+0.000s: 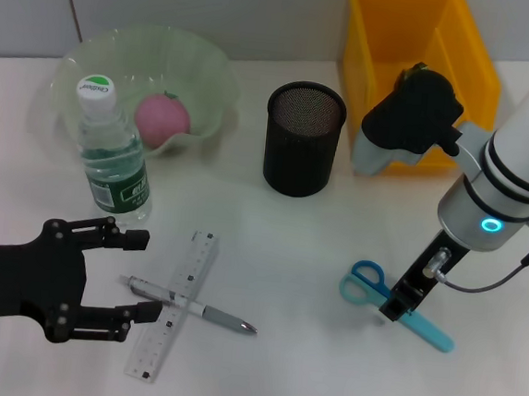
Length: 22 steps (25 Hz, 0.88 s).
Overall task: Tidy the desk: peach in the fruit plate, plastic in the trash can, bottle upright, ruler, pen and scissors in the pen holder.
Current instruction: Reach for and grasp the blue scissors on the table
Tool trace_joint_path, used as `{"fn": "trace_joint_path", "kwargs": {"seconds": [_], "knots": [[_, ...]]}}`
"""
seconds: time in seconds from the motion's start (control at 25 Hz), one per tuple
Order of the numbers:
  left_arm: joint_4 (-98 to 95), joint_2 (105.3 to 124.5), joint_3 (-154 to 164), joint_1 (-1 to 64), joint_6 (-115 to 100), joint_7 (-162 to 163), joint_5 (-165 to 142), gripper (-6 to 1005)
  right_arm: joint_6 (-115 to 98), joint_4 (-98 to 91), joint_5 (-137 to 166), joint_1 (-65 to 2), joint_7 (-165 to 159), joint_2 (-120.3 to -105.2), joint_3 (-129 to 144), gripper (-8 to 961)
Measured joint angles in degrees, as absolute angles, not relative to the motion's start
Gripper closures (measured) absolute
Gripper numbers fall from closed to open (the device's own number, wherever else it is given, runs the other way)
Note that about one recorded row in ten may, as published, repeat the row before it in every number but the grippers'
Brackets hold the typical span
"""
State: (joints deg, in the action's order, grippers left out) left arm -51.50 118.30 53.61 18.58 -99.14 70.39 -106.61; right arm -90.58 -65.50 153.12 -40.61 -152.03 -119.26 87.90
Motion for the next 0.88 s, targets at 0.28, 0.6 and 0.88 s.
{"fn": "trace_joint_path", "kwargs": {"seconds": [0.28, 0.6, 0.88], "knots": [[-51.5, 118.3, 53.6, 18.7, -99.2, 70.4, -106.6, 187, -90.0, -65.5, 153.1, -40.6, -152.0, -119.26, 89.4, 548], [-51.5, 118.3, 53.6, 18.7, -99.4, 70.4, -106.1, 187, -89.3, -63.6, 153.0, -40.9, -152.0, -119.26, 89.4, 604], [-51.5, 118.3, 53.6, 18.6, -99.5, 70.4, -105.8, 186, -88.7, -63.5, 153.0, -40.9, -151.9, -119.26, 89.8, 632]]}}
